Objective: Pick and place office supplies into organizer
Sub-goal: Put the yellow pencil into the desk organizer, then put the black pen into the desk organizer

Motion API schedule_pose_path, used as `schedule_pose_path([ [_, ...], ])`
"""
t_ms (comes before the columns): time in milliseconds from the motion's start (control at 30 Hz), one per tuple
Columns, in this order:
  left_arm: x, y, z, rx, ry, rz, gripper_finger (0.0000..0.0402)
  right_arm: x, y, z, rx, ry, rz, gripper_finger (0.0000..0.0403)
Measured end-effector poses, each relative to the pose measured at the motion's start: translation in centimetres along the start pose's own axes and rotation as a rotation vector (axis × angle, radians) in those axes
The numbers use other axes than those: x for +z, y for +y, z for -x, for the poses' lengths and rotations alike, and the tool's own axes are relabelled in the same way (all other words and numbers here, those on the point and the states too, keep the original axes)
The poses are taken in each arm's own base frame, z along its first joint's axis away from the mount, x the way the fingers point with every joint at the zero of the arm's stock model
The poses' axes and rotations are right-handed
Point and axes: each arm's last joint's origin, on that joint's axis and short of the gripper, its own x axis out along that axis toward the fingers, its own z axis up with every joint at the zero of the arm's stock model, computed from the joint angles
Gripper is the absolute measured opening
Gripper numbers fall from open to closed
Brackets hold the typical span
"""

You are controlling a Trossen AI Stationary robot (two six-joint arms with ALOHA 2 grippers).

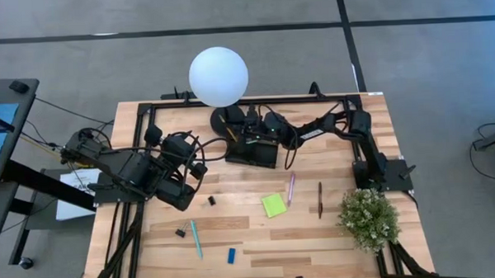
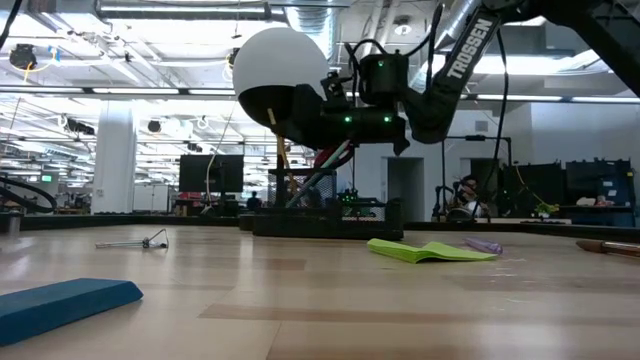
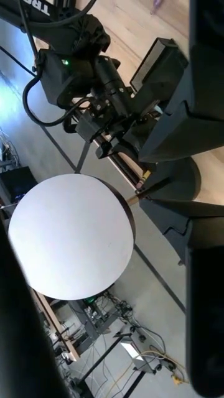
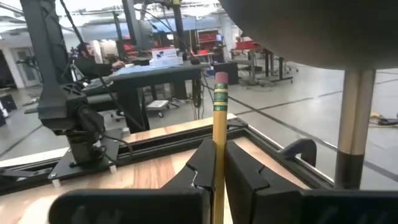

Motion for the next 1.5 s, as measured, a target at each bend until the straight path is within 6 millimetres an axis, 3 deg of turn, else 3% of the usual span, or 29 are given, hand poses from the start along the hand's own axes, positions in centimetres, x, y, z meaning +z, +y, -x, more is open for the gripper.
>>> schedule_pose_path([
  [200,0.0,0.0,0.0,-0.001,0.001,0.000,0.0100,0.7,0.5,0.3,-0.007,0.057,-0.008,0.0024],
  [567,0.0,0.0,0.0,-0.001,0.002,0.000,0.0100,2.2,1.7,1.6,-0.003,0.277,0.082,0.0096],
  [967,-0.1,-0.1,0.0,-0.025,0.044,0.000,0.0100,3.4,2.1,1.4,0.016,0.160,0.085,0.0123],
  [1133,-0.1,-0.1,0.0,-0.025,0.044,0.001,0.0100,5.0,2.5,1.7,0.026,0.108,0.091,0.0119],
  [1300,-0.1,-0.1,0.0,-0.025,0.044,0.000,0.0100,7.0,3.6,2.7,0.054,0.145,0.213,0.0119],
  [1500,-0.1,-0.1,0.0,-0.025,0.044,0.004,0.0100,10.6,6.6,6.3,0.143,0.300,0.275,0.0118],
])
